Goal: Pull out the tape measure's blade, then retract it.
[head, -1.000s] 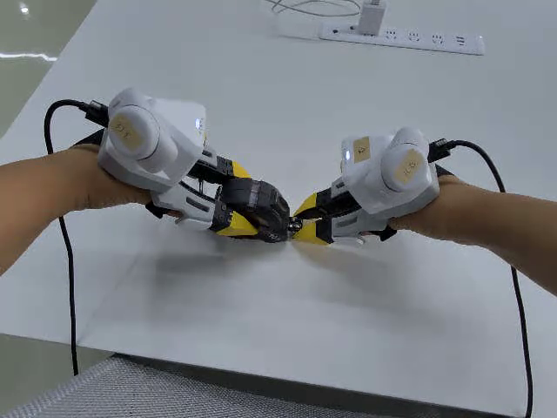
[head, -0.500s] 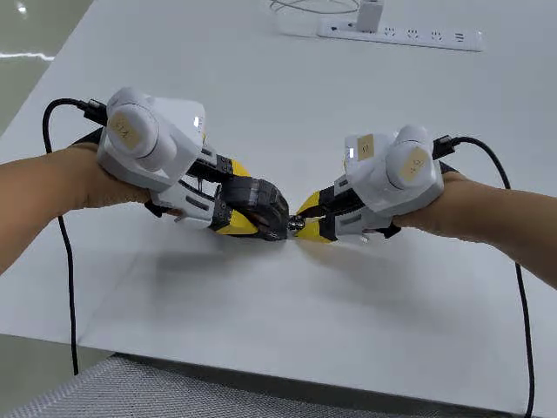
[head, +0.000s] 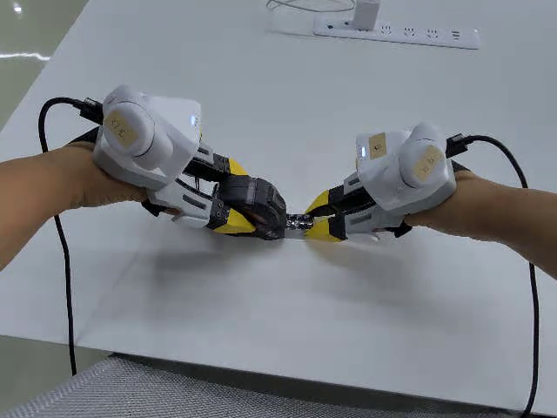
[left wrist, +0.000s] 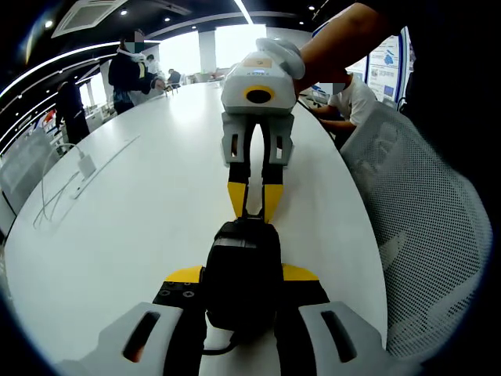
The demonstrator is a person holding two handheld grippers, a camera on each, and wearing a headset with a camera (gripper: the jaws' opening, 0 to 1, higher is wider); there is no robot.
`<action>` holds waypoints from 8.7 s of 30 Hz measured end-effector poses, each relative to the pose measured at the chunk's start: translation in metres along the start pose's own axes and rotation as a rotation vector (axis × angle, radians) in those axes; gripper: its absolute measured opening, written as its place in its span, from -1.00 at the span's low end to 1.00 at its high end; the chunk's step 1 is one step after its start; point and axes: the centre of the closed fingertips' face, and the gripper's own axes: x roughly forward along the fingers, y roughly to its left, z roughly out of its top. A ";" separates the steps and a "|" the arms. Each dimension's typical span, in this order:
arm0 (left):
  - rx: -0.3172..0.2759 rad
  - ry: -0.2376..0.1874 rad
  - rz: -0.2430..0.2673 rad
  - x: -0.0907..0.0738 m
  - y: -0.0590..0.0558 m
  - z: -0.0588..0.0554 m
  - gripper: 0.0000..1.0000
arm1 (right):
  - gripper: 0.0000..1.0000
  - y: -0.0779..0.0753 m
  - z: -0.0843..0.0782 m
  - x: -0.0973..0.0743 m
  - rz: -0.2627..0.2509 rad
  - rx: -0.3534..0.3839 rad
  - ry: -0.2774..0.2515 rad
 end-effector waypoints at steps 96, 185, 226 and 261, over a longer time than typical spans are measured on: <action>0.016 -0.001 0.001 0.003 0.000 0.001 -0.45 | -0.85 0.007 -0.112 -0.120 -0.080 0.119 0.087; -0.268 -0.089 0.175 -0.007 -0.003 0.000 0.20 | -0.37 0.010 -0.131 -0.142 -0.288 0.408 0.042; -0.654 -0.134 0.578 -0.068 -0.045 -0.006 0.95 | 0.81 0.059 -0.077 -0.177 -0.673 0.706 -0.099; -0.638 -0.196 0.630 -0.086 -0.053 0.011 0.98 | 0.98 0.080 -0.059 -0.185 -0.708 0.724 -0.165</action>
